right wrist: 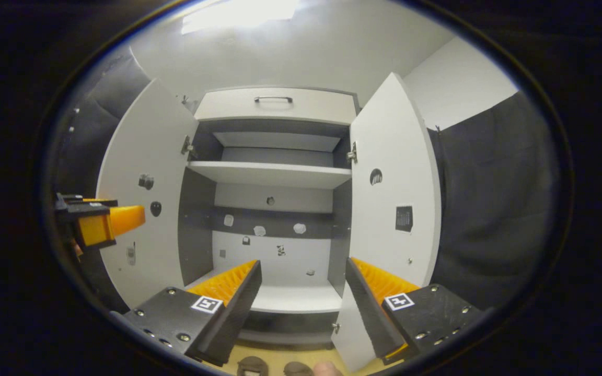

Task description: Grab one shoe with the right hand and put it into the shoe cabinet, grab the other shoe with the left hand and put it into the shoe cabinet; then close the right door with the right hand and the left door with the left hand.

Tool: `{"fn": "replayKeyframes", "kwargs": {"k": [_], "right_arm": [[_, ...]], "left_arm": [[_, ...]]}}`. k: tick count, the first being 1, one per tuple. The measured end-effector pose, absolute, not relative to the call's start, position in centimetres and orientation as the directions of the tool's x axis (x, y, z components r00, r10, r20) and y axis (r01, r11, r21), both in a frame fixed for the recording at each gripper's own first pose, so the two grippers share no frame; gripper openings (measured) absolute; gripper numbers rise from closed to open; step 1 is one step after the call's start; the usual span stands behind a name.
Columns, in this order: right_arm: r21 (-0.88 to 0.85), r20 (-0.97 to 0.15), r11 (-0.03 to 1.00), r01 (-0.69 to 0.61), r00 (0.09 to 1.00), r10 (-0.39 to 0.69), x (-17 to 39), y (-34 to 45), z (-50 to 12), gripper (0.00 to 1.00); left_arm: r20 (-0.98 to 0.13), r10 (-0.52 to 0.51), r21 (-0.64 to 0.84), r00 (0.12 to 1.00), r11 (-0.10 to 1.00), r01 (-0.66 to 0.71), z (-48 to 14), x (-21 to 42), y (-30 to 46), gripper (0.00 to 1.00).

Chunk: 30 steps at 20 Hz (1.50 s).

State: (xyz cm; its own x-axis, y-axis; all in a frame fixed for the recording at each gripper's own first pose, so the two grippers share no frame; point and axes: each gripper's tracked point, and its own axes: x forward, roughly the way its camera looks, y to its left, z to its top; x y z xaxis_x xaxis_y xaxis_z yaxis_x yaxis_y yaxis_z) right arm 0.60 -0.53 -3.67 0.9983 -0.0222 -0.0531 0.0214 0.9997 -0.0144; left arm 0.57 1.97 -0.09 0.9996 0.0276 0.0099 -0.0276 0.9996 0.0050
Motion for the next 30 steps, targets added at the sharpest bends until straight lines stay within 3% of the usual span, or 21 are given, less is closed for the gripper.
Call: {"fn": "replayKeyframes", "kwargs": {"k": [11, 20, 21, 25, 26, 28, 30], "right_arm": [[0.047, -0.398, 0.999, -0.011, 0.917, 0.029, -1.2, -0.7, -24.3, 0.97], [0.081, -0.684, 0.995, -0.050, 0.724, 0.093, -6.4, 0.6, -41.3, 1.00], [0.086, -0.706, 0.995, -0.058, 0.701, 0.102, -7.0, 0.9, -42.5, 0.96], [0.123, -0.773, 0.990, -0.075, 0.619, 0.143, -8.5, 2.2, -46.6, 0.97], [0.132, -0.788, 0.989, -0.072, 0.597, 0.149, -8.8, 2.4, -47.7, 0.86], [0.141, -0.814, 0.988, -0.061, 0.561, 0.150, -9.2, 2.4, -49.7, 0.77], [0.146, -0.838, 0.989, -0.039, 0.526, 0.145, -9.5, 2.2, -51.7, 0.82]], "left_arm": [[0.009, 0.044, 0.014, 0.999, 0.999, -0.044, -0.3, 0.6, 2.9, 0.95], [0.009, 0.031, 0.019, 0.999, 0.999, -0.031, -0.3, 0.4, 3.1, 0.94], [0.009, 0.030, 0.023, 1.000, 0.999, -0.030, -0.4, 0.4, 3.0, 0.95], [0.012, 0.031, 0.029, 0.999, 0.999, -0.031, -0.4, 0.4, 3.0, 0.95], [0.011, 0.032, 0.029, 0.999, 0.999, -0.032, -0.4, 0.4, 3.0, 0.94], [0.006, 0.032, 0.031, 0.999, 0.999, -0.032, -0.6, 0.3, 3.0, 0.94], [0.004, 0.032, 0.040, 0.999, 0.999, -0.032, -0.6, 0.4, 2.9, 0.94]]}}
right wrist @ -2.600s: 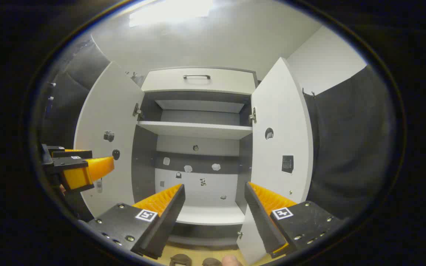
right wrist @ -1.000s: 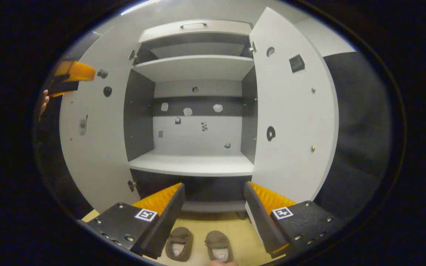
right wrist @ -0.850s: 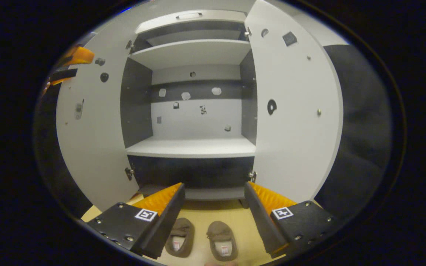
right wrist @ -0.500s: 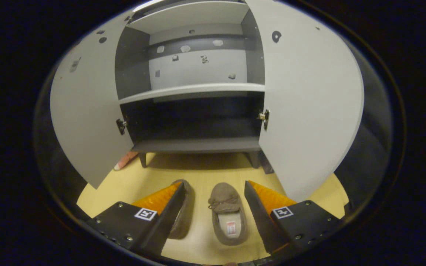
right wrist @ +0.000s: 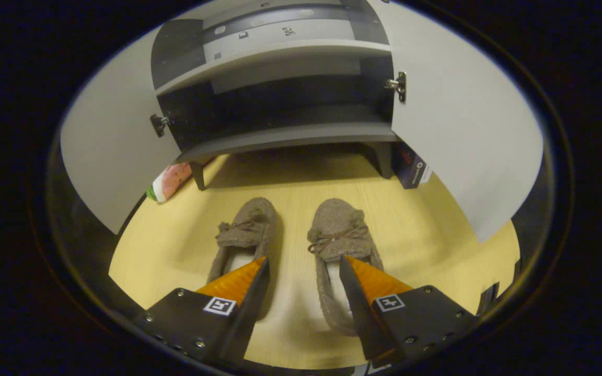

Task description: Grab one shoe with the right hand and put it into the shoe cabinet, grab the other shoe with the left hand and put it into the shoe cabinet; then close the right door with the right hand and the left door with the left hand.

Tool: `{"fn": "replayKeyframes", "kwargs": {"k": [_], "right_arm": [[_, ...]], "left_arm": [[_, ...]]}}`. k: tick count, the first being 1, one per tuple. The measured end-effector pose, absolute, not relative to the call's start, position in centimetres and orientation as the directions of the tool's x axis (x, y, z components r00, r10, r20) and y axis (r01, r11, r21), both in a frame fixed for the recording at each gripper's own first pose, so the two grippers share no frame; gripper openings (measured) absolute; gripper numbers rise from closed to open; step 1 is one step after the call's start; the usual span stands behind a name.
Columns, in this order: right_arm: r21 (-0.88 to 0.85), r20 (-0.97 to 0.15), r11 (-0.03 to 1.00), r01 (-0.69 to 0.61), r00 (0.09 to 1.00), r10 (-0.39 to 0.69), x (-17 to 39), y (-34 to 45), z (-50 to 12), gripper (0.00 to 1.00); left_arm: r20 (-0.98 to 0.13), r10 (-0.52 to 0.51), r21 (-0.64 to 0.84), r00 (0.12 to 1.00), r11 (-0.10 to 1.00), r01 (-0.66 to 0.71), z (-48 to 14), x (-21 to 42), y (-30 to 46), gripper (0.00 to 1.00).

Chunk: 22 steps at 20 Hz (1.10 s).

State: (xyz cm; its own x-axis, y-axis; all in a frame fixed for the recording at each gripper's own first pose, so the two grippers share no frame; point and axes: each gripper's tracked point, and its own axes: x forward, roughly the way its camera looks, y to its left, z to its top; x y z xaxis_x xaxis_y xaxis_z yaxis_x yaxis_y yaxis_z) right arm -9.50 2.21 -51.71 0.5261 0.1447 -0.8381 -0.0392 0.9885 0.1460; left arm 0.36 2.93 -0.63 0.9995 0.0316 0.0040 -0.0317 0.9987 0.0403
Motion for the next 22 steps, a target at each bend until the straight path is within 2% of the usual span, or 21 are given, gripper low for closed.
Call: {"fn": "replayKeyframes", "kwargs": {"k": [1, 2, 8, 10, 11, 12, 14, 22], "right_arm": [[0.152, -0.848, 0.988, -0.028, 0.511, 0.144, -9.5, 2.2, -52.6, 0.77], [0.152, -0.861, 0.988, -0.013, 0.489, 0.139, -9.6, 2.0, -53.8, 0.82], [0.160, -0.859, 0.987, 0.023, 0.496, 0.128, -6.6, 2.6, -57.3, 0.82], [0.169, -0.866, 0.985, 0.036, 0.483, 0.131, -6.4, 2.9, -57.6, 0.62], [0.132, -0.872, 0.990, 0.049, 0.480, 0.093, -6.0, 2.0, -57.6, 0.53], [0.104, -0.864, 0.992, 0.065, 0.500, 0.058, -5.9, 1.0, -57.5, 0.38], [0.104, -0.872, 0.992, 0.075, 0.486, 0.054, -5.8, 1.1, -57.7, 0.06], [0.139, -0.830, 0.988, 0.066, 0.552, 0.080, -5.6, 0.6, -53.1, 0.07]], "left_arm": [[0.003, 0.033, 0.045, 0.999, 0.998, -0.033, -0.7, 0.4, 3.0, 0.94], [0.003, 0.036, 0.050, 0.999, 0.998, -0.036, -0.7, 0.4, 2.9, 0.94], [-0.009, 0.046, 0.049, 0.999, 0.998, -0.046, -1.2, 0.4, 3.0, 0.95], [-0.009, 0.047, 0.056, 0.999, 0.997, -0.047, -1.3, 0.4, 3.0, 0.94], [-0.009, 0.049, 0.061, 0.999, 0.997, -0.049, -1.3, 0.4, 3.0, 0.93], [-0.009, 0.051, 0.066, 0.999, 0.997, -0.050, -1.3, 0.5, 3.0, 0.94], [-0.007, 0.052, 0.073, 0.999, 0.996, -0.051, -1.4, 0.5, 3.0, 0.93], [0.008, 0.042, 0.071, 0.999, 0.997, -0.043, -1.3, 0.7, 2.9, 0.94]]}}
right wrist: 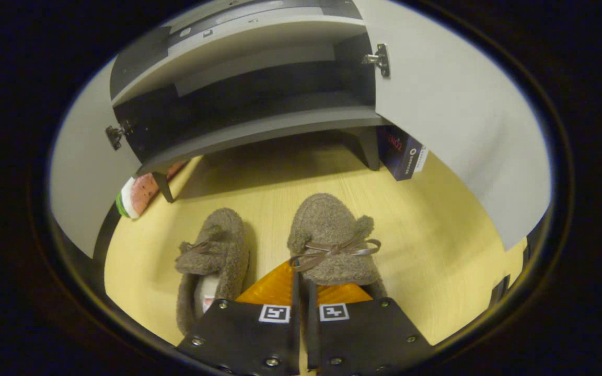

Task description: Grab one shoe with the right hand and put it into the shoe cabinet, grab the other shoe with the left hand and put it into the shoe cabinet; then close the right door with the right hand and the left door with the left hand.

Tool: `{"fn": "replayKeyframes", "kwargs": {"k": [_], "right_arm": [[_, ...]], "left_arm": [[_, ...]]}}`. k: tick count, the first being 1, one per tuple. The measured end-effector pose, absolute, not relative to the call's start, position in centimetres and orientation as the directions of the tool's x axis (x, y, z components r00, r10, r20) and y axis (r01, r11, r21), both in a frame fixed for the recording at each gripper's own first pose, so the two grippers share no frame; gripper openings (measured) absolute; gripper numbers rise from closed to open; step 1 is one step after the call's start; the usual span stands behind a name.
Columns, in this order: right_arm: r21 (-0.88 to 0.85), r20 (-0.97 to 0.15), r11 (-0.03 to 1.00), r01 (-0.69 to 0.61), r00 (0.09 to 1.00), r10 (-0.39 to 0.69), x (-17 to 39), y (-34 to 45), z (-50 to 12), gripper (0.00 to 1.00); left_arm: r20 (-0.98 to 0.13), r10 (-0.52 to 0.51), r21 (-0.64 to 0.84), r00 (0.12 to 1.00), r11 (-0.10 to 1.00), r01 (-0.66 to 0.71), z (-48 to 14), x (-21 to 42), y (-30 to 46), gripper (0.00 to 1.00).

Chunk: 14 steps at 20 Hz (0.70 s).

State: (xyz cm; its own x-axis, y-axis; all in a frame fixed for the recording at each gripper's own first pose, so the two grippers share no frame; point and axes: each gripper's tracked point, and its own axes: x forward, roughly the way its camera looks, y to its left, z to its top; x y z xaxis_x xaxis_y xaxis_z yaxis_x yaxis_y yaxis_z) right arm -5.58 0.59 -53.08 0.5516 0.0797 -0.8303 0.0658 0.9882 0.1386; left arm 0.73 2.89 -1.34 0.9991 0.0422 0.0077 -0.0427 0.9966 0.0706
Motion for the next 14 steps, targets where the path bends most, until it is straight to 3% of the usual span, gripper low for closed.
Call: {"fn": "replayKeyframes", "kwargs": {"k": [4, 5, 6, 12, 13, 14], "right_arm": [[0.164, -0.767, 0.986, 0.027, 0.633, 0.110, -4.3, 0.7, -47.3, 0.07], [0.168, -0.741, 0.986, 0.017, 0.661, 0.115, -3.5, 0.7, -45.0, 0.11], [0.171, -0.711, 0.985, 0.009, 0.694, 0.117, -2.6, 0.7, -42.6, 0.06], [0.191, -0.455, 0.979, -0.077, 0.876, 0.158, 5.8, 2.0, -26.4, 0.06], [0.179, -0.417, 0.979, -0.102, 0.893, 0.170, 7.3, 2.4, -24.5, 0.11], [0.165, -0.382, 0.978, -0.124, 0.907, 0.179, 9.2, 2.8, -22.3, 0.06]], "left_arm": [[0.015, 0.034, 0.082, 0.999, 0.996, -0.035, -1.4, 0.7, 2.8, 0.94], [0.018, 0.033, 0.082, 0.999, 0.996, -0.034, -1.4, 0.6, 2.8, 0.94], [0.020, 0.031, 0.081, 0.999, 0.996, -0.032, -1.4, 0.6, 2.8, 0.94], [0.027, 0.021, 0.066, 0.999, 0.998, -0.023, -1.3, 0.5, 2.8, 0.94], [0.028, 0.018, 0.065, 0.999, 0.998, -0.019, -1.3, 0.5, 2.8, 0.94], [0.031, 0.015, 0.065, 0.999, 0.998, -0.017, -1.3, 0.5, 2.8, 0.94]]}}
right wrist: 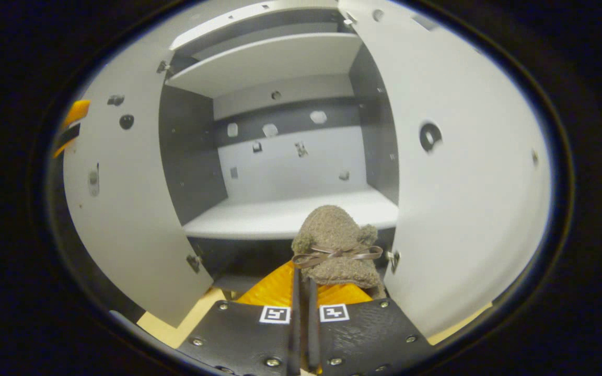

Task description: Grab one shoe with the right hand and put it into the shoe cabinet, grab the other shoe with the left hand and put it into the shoe cabinet; then close the right door with the right hand and the left door with the left hand.

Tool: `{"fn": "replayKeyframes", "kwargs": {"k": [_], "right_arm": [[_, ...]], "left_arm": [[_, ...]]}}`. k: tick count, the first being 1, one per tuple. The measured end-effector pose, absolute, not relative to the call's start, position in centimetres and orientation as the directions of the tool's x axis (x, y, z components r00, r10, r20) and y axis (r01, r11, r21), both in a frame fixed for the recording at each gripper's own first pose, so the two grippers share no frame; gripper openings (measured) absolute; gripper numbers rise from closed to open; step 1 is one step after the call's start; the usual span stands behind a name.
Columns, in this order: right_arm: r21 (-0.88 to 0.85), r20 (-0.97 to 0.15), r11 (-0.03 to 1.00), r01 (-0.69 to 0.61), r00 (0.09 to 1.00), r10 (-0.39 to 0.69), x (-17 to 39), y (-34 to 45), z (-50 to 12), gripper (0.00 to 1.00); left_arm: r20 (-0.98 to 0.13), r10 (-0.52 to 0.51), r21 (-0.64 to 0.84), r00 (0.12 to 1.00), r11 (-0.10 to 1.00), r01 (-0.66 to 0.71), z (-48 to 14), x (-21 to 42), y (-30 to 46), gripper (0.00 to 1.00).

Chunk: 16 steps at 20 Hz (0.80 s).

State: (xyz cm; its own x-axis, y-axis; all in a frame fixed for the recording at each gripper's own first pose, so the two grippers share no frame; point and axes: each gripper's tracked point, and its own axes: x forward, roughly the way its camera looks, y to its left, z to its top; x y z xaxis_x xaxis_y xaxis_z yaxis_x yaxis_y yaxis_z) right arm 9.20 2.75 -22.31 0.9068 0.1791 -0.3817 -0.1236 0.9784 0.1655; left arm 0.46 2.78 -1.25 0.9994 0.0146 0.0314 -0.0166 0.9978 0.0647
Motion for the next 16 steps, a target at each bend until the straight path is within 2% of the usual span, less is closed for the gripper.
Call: {"fn": "replayKeyframes", "kwargs": {"k": [3, 6, 10, 11, 12, 16], "right_arm": [[0.126, -0.317, 0.980, -0.157, 0.929, 0.190, 15.0, 3.2, -17.7, 0.06], [0.060, -0.294, 0.986, -0.154, 0.941, 0.165, 20.6, 3.2, -16.2, 0.06], [0.012, -0.338, 0.989, -0.149, 0.930, 0.144, 26.1, 3.6, -18.0, 0.06], [0.014, -0.353, 0.989, -0.145, 0.925, 0.140, 27.2, 3.7, -18.8, 0.11], [0.017, -0.369, 0.990, -0.137, 0.920, 0.133, 28.1, 3.7, -19.8, 0.06], [-0.022, -0.437, 0.993, -0.114, 0.895, 0.093, 31.1, 3.0, -24.1, 0.06]], "left_arm": [[0.039, 0.006, 0.056, 0.999, 0.998, -0.008, -1.1, 0.4, 2.7, 0.94], [0.046, -0.003, 0.038, 0.999, 0.999, 0.001, -1.0, 0.3, 2.8, 0.94], [0.056, -0.012, 0.025, 0.998, 1.000, 0.010, -0.9, 0.2, 2.9, 0.93], [0.062, -0.011, 0.022, 0.998, 1.000, 0.010, -0.8, 0.2, 2.9, 0.93], [0.065, -0.011, 0.020, 0.998, 1.000, 0.009, -0.8, 0.2, 2.9, 0.93], [0.060, -0.015, 0.020, 0.998, 1.000, 0.014, -1.0, 0.3, 2.9, 0.94]]}}
